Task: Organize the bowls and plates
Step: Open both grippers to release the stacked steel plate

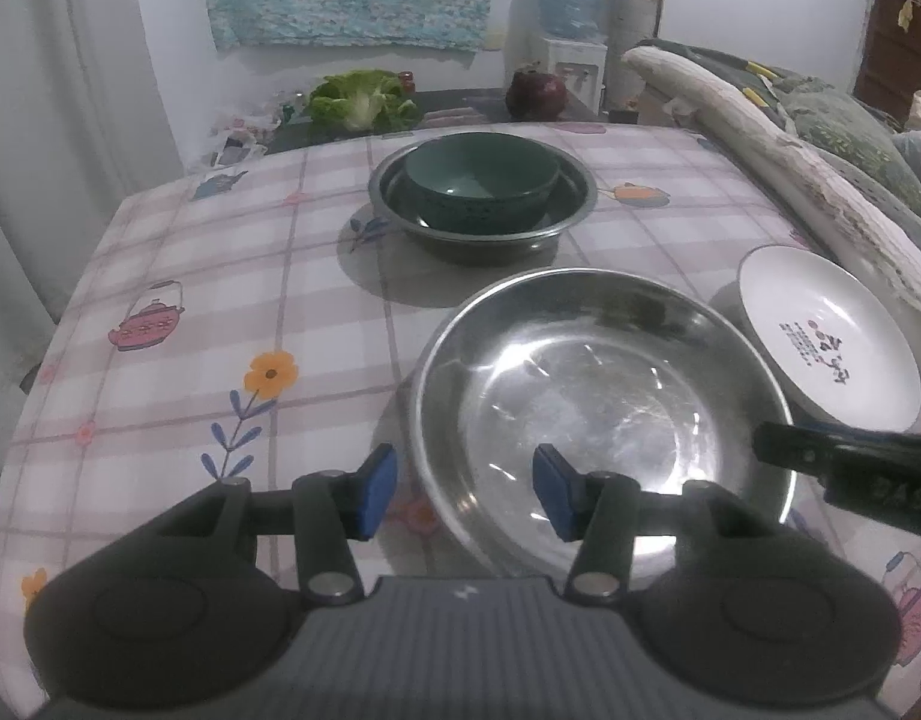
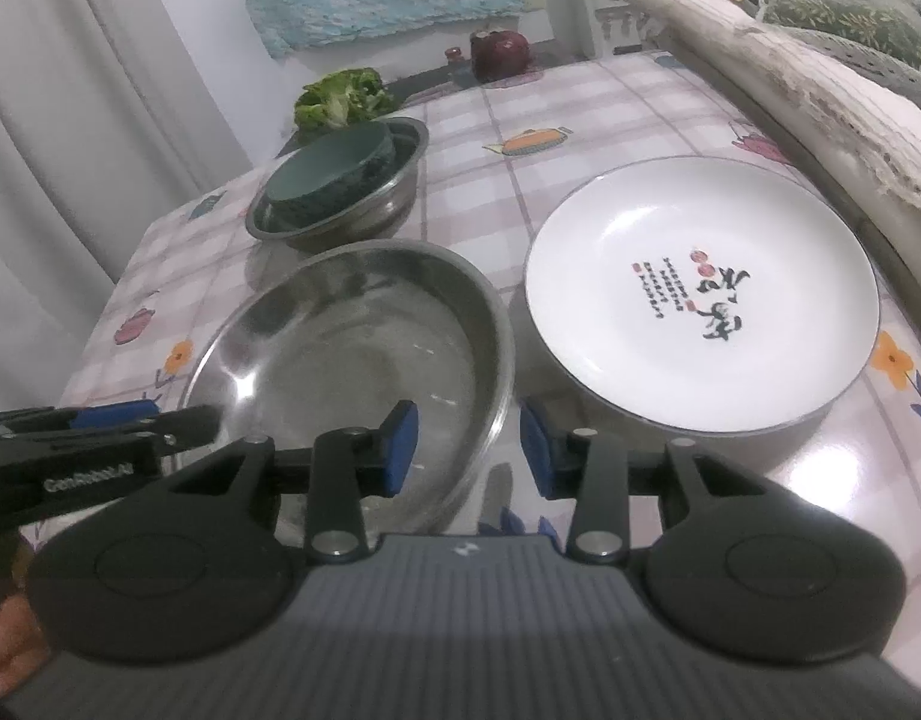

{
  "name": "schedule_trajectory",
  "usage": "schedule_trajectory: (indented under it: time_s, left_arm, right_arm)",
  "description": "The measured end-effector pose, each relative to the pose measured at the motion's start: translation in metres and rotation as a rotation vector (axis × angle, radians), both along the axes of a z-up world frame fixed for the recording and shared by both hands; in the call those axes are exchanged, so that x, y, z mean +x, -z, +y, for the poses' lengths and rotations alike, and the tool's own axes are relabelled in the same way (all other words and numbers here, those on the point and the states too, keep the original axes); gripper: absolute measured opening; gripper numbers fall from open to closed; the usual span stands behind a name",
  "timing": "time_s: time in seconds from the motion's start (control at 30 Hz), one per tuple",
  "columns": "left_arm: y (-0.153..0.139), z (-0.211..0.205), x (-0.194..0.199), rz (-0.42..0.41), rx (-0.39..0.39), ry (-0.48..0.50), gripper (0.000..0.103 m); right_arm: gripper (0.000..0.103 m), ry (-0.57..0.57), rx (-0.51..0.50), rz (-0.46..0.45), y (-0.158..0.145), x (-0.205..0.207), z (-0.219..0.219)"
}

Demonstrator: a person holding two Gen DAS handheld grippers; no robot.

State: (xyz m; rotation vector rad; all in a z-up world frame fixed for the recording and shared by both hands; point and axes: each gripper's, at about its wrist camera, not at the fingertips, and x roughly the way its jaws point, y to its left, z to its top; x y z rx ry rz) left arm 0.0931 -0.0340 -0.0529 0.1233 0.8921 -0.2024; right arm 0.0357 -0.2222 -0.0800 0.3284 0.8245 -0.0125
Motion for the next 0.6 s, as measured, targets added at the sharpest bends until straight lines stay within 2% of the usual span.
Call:
schedule_trajectory:
  time_s: [0.17, 0.33, 0.47, 0.5, 0.53, 0.6]
  left_arm:
    - [0.006, 0.005, 0.012, 0.002, 0.014, -0.029, 0.058]
    - [0.021, 0.004, 0.029, 0.024, 0.023, -0.037, 0.057]
    - [0.035, 0.002, 0.038, 0.065, 0.022, -0.027, 0.050]
    - [0.036, 0.002, 0.038, 0.060, 0.008, -0.026, 0.047]
    - [0.036, 0.002, 0.038, 0.057, -0.002, -0.020, 0.035]
    - [0.035, -0.001, 0.035, 0.050, 0.014, -0.015, 0.033]
  right_arm:
    - [0.037, 0.008, 0.039, 0.008, 0.011, 0.002, -0.003]
    - [0.033, 0.002, 0.062, 0.014, 0.021, 0.011, 0.000]
    - [0.029, -0.012, 0.050, 0.011, 0.024, 0.017, 0.004]
    - [0.029, -0.013, 0.045, 0.013, 0.025, 0.018, 0.004]
    - [0.029, -0.016, 0.042, 0.014, 0.025, 0.019, 0.005]
    - [0.029, -0.027, 0.035, 0.019, 0.025, 0.020, 0.006]
